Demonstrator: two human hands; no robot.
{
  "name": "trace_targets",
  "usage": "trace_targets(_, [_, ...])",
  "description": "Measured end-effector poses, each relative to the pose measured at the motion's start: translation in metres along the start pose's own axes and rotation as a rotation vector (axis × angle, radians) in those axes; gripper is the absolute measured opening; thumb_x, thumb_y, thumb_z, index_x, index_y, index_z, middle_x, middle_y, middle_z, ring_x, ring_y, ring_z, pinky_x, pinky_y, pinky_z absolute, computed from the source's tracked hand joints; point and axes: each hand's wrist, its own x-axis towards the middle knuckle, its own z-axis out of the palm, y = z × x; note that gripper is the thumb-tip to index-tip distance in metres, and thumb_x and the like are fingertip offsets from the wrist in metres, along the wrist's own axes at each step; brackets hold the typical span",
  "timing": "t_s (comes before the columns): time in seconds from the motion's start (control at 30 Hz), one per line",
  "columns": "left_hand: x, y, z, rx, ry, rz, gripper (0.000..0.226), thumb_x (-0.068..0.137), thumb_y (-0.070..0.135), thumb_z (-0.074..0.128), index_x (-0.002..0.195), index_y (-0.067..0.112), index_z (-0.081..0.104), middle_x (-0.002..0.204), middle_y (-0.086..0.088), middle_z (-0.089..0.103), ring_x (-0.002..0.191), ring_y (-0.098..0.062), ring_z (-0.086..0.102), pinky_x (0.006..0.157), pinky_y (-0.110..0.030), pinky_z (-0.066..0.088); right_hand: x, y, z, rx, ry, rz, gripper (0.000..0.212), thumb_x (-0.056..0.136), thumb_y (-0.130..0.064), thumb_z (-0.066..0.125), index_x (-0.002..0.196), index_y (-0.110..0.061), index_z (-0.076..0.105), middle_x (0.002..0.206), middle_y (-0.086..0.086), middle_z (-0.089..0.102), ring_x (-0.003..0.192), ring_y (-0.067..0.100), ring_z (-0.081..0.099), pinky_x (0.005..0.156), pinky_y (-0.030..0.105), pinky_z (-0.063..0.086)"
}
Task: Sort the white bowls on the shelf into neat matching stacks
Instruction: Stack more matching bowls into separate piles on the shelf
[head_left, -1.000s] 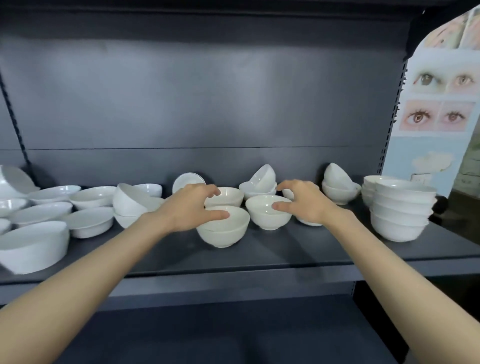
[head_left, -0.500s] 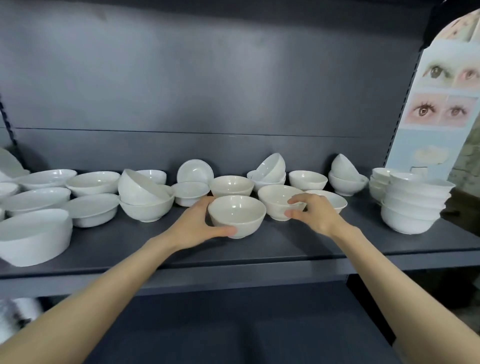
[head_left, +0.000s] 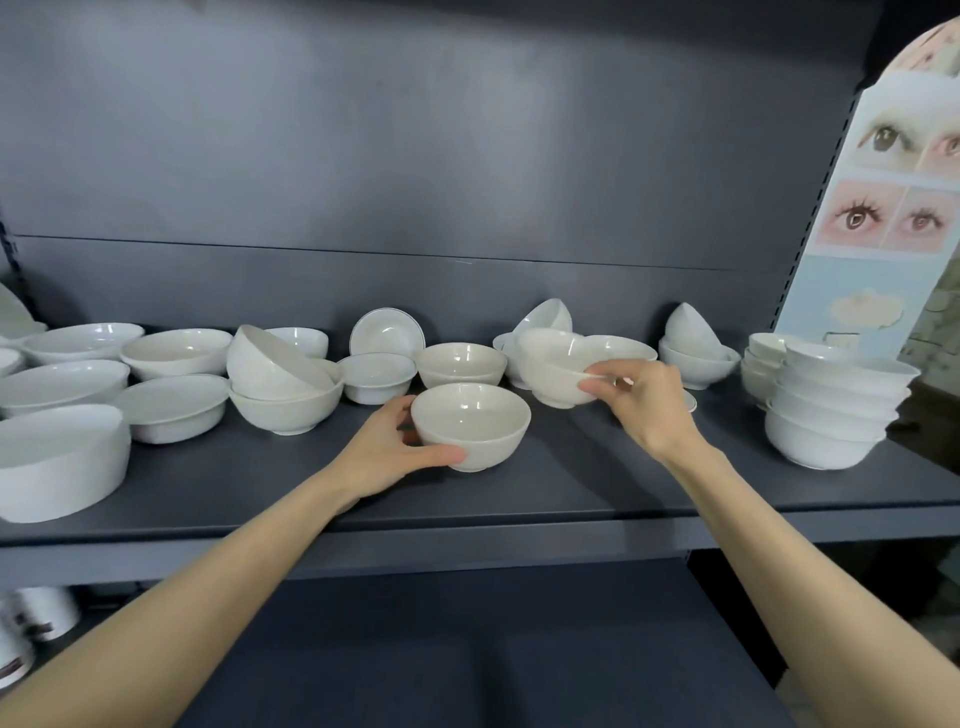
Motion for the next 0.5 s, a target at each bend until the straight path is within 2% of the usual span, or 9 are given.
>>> trace_targets(0.07, [0.001, -0.002, 0.0, -0.031, -0.005, 0.001, 0.063, 0.067, 0.017, 0.086, 0.118, 0.027, 0.049, 0.118, 0.014, 0.06, 0.108, -0.005, 0.061, 0.075, -0.014, 0.049, 0.002, -0.016, -0.005, 0.103, 0.021, -0.035, 0.014, 0.085, -0.011, 0.07, 0.098, -0.006, 0.074, 0.087, 0.001, 0.067, 0.078, 0.022, 0.059, 0.068, 0.005, 0.042])
trace_targets(0.1, [0.001, -0.002, -0.001, -0.05, -0.008, 0.004, 0.061, 0.067, 0.016, 0.086, 0.114, 0.03, 0.05, 0.118, 0.014, 0.06, 0.108, -0.005, 0.061, 0.074, -0.012, 0.05, 0.002, -0.024, -0.005, 0.147, 0.013, -0.061, 0.011, 0.085, -0.011, 0.071, 0.095, -0.007, 0.075, 0.087, 0.006, 0.07, 0.081, 0.028, 0.061, 0.072, 0.011, 0.046])
trace_targets(0.13, [0.0, -0.002, -0.001, -0.068, -0.013, 0.007, 0.061, 0.065, 0.018, 0.088, 0.111, 0.032, 0.05, 0.118, 0.015, 0.06, 0.107, -0.004, 0.061, 0.073, -0.011, 0.05, 0.001, -0.031, -0.003, 0.177, -0.003, -0.082, 0.009, 0.084, -0.011, 0.072, 0.092, -0.009, 0.075, 0.088, 0.011, 0.072, 0.085, 0.033, 0.062, 0.08, 0.023, 0.05])
trace_targets(0.2, [-0.001, 0.0, -0.001, -0.098, -0.028, 0.013, 0.068, 0.054, 0.03, 0.09, 0.109, 0.036, 0.052, 0.117, 0.018, 0.062, 0.104, -0.002, 0.063, 0.073, -0.01, 0.049, -0.002, -0.04, 0.006, 0.216, -0.056, -0.101, 0.006, 0.082, -0.014, 0.074, 0.087, -0.014, 0.076, 0.088, 0.014, 0.072, 0.089, 0.039, 0.061, 0.087, 0.041, 0.05])
trace_targets(0.27, [-0.003, 0.0, -0.001, -0.125, -0.039, 0.017, 0.071, 0.048, 0.038, 0.087, 0.111, 0.038, 0.054, 0.117, 0.019, 0.064, 0.104, -0.002, 0.064, 0.075, -0.012, 0.05, -0.006, -0.044, 0.018, 0.214, -0.133, -0.13, 0.003, 0.082, -0.017, 0.074, 0.083, -0.018, 0.076, 0.086, 0.012, 0.072, 0.089, 0.04, 0.061, 0.087, 0.047, 0.05])
trace_targets(0.33, [-0.005, 0.0, 0.0, -0.139, -0.038, 0.021, 0.066, 0.056, 0.028, 0.089, 0.111, 0.039, 0.054, 0.116, 0.018, 0.064, 0.104, -0.004, 0.065, 0.076, -0.013, 0.051, -0.009, -0.045, 0.028, 0.207, -0.188, -0.147, 0.003, 0.082, -0.016, 0.074, 0.083, -0.017, 0.077, 0.087, 0.006, 0.074, 0.088, 0.033, 0.064, 0.088, 0.044, 0.05])
trace_targets(0.4, [-0.006, -0.001, 0.001, -0.148, -0.031, 0.026, 0.059, 0.068, 0.013, 0.085, 0.11, 0.037, 0.052, 0.115, 0.017, 0.064, 0.103, -0.006, 0.065, 0.074, -0.013, 0.051, -0.012, -0.046, 0.032, 0.224, -0.222, -0.136, 0.005, 0.082, -0.012, 0.074, 0.084, -0.015, 0.077, 0.086, -0.004, 0.074, 0.09, 0.027, 0.066, 0.09, 0.036, 0.051])
trace_targets(0.5, [-0.006, -0.003, 0.0, -0.16, -0.013, 0.025, 0.061, 0.07, 0.006, 0.082, 0.117, 0.03, 0.051, 0.117, 0.013, 0.064, 0.101, -0.006, 0.066, 0.074, -0.013, 0.051, -0.017, -0.046, 0.037, 0.235, -0.277, -0.133, 0.007, 0.081, -0.008, 0.073, 0.085, -0.011, 0.077, 0.081, -0.019, 0.069, 0.091, 0.025, 0.064, 0.088, 0.029, 0.05])
